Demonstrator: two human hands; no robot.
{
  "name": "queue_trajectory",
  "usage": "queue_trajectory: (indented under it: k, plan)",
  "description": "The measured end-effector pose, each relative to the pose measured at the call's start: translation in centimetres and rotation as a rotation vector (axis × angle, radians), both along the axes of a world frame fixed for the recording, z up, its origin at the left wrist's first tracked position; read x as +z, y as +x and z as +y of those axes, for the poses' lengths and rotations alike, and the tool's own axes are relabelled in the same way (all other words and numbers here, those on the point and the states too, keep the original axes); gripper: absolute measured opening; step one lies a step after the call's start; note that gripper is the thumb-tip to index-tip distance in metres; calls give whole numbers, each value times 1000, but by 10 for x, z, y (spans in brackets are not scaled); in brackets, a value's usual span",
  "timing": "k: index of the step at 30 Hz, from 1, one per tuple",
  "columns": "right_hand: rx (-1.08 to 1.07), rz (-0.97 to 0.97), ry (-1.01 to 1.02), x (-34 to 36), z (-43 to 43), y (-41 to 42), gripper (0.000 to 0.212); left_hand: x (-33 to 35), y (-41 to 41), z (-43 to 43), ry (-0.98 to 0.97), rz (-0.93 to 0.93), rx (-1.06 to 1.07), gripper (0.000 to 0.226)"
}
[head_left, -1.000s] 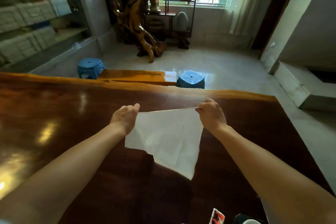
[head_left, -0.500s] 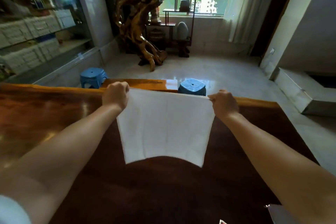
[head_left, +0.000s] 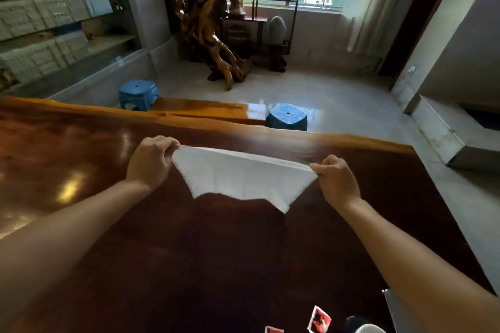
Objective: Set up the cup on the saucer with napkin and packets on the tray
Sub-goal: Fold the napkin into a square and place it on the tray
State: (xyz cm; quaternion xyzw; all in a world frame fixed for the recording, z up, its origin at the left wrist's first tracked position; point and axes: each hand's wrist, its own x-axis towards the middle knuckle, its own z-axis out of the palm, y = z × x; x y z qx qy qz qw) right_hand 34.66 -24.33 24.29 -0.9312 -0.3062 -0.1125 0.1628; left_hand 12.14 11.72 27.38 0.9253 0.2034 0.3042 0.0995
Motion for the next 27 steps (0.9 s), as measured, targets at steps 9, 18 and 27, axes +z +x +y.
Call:
queue_trajectory:
  k: [9,18,27]
  plan:
    - [-132,826,-180,-148,-55,-116,26,-160,-139,-51,-232,640,-139,12]
    - [-156,1086,-409,-195,-75,-143,15,-207,-170,-58,-588,974,-141,18]
    - [-415,1168,9,-181,-67,-94,8,-204,-97,-33,-837,658,186,12]
